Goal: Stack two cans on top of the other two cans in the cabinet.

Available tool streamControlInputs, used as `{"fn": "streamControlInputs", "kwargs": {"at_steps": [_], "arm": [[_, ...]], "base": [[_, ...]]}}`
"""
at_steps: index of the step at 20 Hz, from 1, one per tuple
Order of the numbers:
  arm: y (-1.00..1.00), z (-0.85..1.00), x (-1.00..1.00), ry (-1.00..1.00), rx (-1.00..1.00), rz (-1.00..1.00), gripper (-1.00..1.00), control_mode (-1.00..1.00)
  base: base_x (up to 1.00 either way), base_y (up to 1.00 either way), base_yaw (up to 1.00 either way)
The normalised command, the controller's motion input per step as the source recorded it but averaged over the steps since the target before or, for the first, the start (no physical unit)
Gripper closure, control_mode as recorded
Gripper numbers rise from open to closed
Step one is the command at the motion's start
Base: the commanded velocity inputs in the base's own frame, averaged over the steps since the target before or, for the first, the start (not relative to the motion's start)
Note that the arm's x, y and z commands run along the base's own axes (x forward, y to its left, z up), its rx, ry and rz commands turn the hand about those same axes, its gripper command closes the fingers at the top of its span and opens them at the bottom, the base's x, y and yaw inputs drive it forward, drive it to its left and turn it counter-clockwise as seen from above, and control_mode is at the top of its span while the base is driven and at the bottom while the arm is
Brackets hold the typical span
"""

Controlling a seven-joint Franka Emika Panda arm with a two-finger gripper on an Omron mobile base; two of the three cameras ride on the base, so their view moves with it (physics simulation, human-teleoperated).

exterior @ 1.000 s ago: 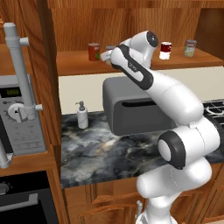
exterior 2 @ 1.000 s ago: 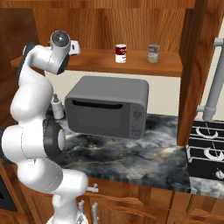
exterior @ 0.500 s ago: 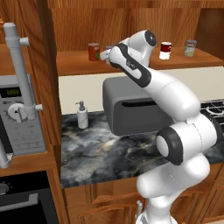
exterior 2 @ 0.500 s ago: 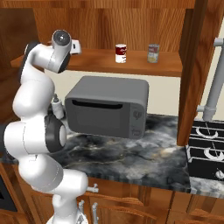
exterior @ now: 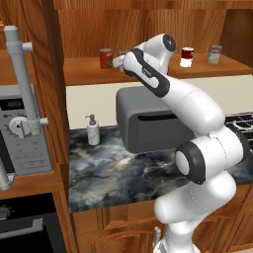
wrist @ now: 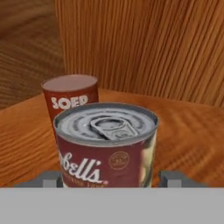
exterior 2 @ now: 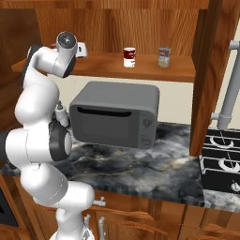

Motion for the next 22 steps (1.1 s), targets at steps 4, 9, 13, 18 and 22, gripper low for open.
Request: {"fn": "streamControlInputs", "kwargs": {"at_steps": [4,9,13,18,22], "arm": [[0.00,0.00,-0.05,-0.06,0.00,0.00,1.00,-1.00],[0.00,0.22,-0.15,-0.13,0.00,0.00,1.00,-1.00],[0.01,0.37,-0.24,-0.10,0.07,0.00,1.00,-1.00],[0.00,0.44,-0.18,-0.02,0.06,0.00,1.00,-1.00],[0.10,0.30,-0.07,0.00,0.04,0.00,1.00,-1.00]], "base": [[0.00,0.00,0.00],[0.00,0.00,0.00],[0.00,0.00,0.00],[0.00,0.00,0.00],[0.00,0.00,0.00]]}}
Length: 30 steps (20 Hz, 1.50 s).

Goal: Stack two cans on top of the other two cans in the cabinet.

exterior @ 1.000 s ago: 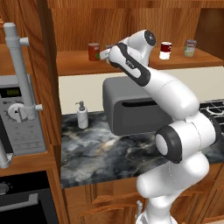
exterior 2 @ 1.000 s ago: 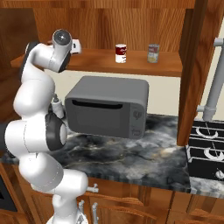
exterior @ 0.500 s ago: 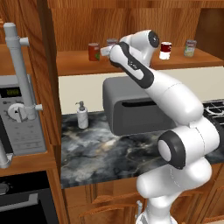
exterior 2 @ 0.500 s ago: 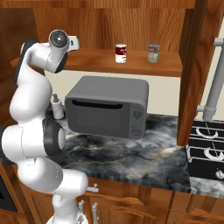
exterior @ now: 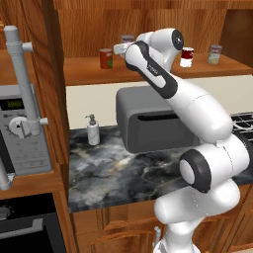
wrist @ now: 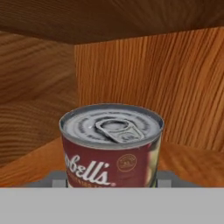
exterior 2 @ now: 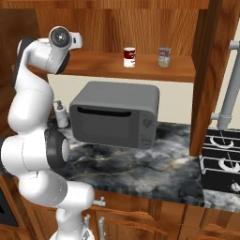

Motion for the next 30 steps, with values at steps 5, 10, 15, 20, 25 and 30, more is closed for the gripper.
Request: {"fn": "streamControlInputs", "kwargs": {"at_steps": [5,10,15,20,25,30], "arm": [[0.17,0.22,0.04,0.00,0.00,0.00,1.00,-1.00],[0.14,0.14,0.07,0.00,0.00,0.00,1.00,-1.00],[0.12,0.00,0.17,0.00,0.01,0.00,1.00,-1.00],[0.19,0.00,0.17,0.00,0.00,0.02,1.00,-1.00],[0.21,0.00,0.19,0.00,0.00,0.03,1.00,-1.00],[0.19,0.00,0.18,0.00,0.00,0.04,1.00,-1.00]], "base": [[0.00,0.00,0.00],[0.00,0.00,0.00],[0.00,0.00,0.00],[0.00,0.00,0.00],[0.00,0.00,0.00],[0.00,0.00,0.00]]}}
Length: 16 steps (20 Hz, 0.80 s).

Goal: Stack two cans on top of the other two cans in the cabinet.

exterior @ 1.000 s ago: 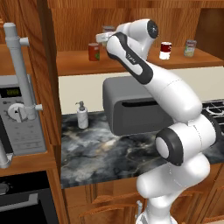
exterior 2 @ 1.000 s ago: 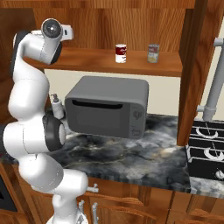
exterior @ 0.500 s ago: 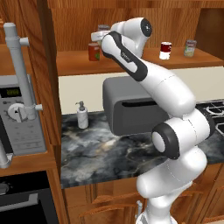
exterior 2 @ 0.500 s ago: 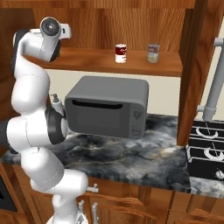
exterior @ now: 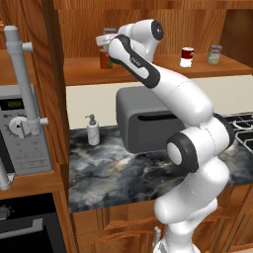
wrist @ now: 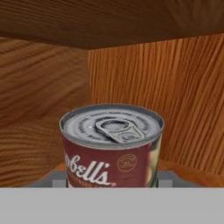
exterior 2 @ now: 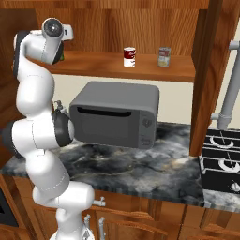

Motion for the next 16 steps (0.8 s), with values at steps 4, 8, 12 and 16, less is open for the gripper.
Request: {"fn": "streamControlInputs", "kwargs": {"at_steps": [4,8,12,16], "arm": [[0.07,-0.05,0.18,0.00,0.00,0.03,1.00,-1.00],[0.01,-0.08,0.14,0.00,-0.02,0.03,1.00,-1.00],[0.00,-0.07,0.10,0.00,-0.05,0.02,1.00,-1.00],[0.00,-0.06,0.04,0.00,-0.04,0.02,1.00,-1.00]], "base": [[0.00,0.00,0.00],[0.00,0.00,0.00],[0.00,0.00,0.00],[0.00,0.00,0.00]]}}
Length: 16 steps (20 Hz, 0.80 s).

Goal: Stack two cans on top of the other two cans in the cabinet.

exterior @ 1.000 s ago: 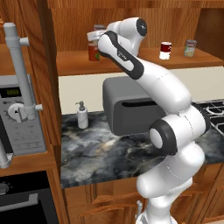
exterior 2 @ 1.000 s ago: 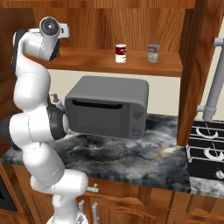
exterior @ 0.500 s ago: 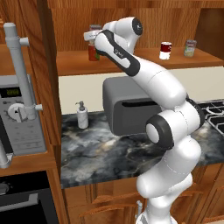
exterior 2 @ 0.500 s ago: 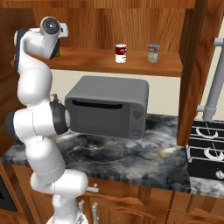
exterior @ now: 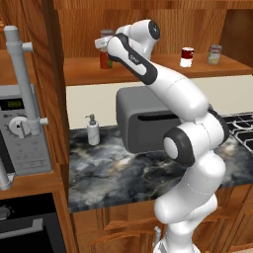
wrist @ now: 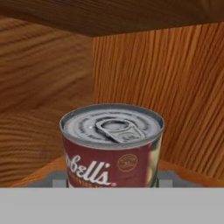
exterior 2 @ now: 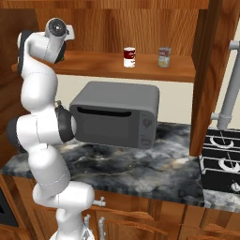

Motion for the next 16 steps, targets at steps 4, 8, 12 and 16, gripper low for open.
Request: {"fn": "streamControlInputs", "kwargs": {"at_steps": [4,8,12,16], "arm": [[0.00,-0.03,0.05,0.00,-0.03,0.01,1.00,-1.00],[0.00,0.00,0.09,0.00,-0.01,0.00,1.00,-1.00],[0.00,0.00,0.11,0.00,0.00,0.00,1.00,-1.00],[0.00,0.00,0.06,0.00,-0.01,0.00,1.00,-1.00]], "base": [[0.00,0.00,0.00],[0.00,0.00,0.00],[0.00,0.00,0.00],[0.00,0.00,0.00]]}}
